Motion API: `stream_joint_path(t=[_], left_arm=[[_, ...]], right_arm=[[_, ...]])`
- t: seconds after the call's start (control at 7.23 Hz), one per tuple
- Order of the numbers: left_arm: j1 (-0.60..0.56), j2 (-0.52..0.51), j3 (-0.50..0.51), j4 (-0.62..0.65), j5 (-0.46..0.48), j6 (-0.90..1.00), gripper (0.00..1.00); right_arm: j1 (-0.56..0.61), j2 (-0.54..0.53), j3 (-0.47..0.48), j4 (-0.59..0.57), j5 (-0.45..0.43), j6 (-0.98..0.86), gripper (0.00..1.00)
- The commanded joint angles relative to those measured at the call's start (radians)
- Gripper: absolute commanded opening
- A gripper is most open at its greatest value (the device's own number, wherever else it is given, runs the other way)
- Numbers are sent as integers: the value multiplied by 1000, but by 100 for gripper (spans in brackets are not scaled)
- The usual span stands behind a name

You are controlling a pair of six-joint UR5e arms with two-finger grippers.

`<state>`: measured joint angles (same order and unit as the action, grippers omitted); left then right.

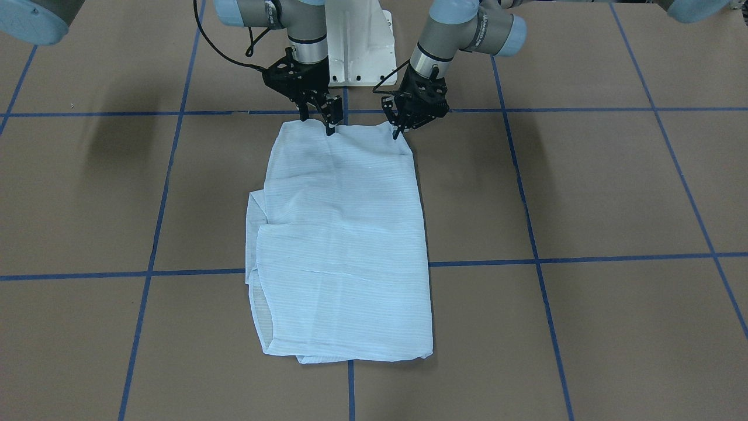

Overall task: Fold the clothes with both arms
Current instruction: 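Grasp the near edge of the shirt with both grippers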

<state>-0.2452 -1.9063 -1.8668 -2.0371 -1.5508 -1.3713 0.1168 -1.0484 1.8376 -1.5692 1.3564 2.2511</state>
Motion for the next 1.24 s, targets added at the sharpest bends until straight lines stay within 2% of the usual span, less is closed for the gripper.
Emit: stream_joint_path(t=[0.0, 0.28, 0.41, 0.55, 0.69, 0.83, 1.11], left_arm=[[0, 3, -6, 0, 0, 0, 0], [0, 4, -9, 0, 0, 0, 0], [0, 6, -14, 0, 0, 0, 0], [0, 7, -14, 0, 0, 0, 0], [0, 7, -15, 0, 0, 0, 0], [0, 9, -15, 0, 0, 0, 0], [0, 9, -15, 0, 0, 0, 0]], right_arm=[[-2, 4, -32, 3, -17, 18, 90], [0, 46, -61, 3, -40, 28, 86], [0, 70, -93, 5, -58, 47, 79], [4, 71, -95, 6, -60, 80, 58], [9, 70, -95, 6, -60, 103, 18], [14, 71, -90, 8, -60, 107, 0], [33, 68, -75, 5, -59, 78, 0]])
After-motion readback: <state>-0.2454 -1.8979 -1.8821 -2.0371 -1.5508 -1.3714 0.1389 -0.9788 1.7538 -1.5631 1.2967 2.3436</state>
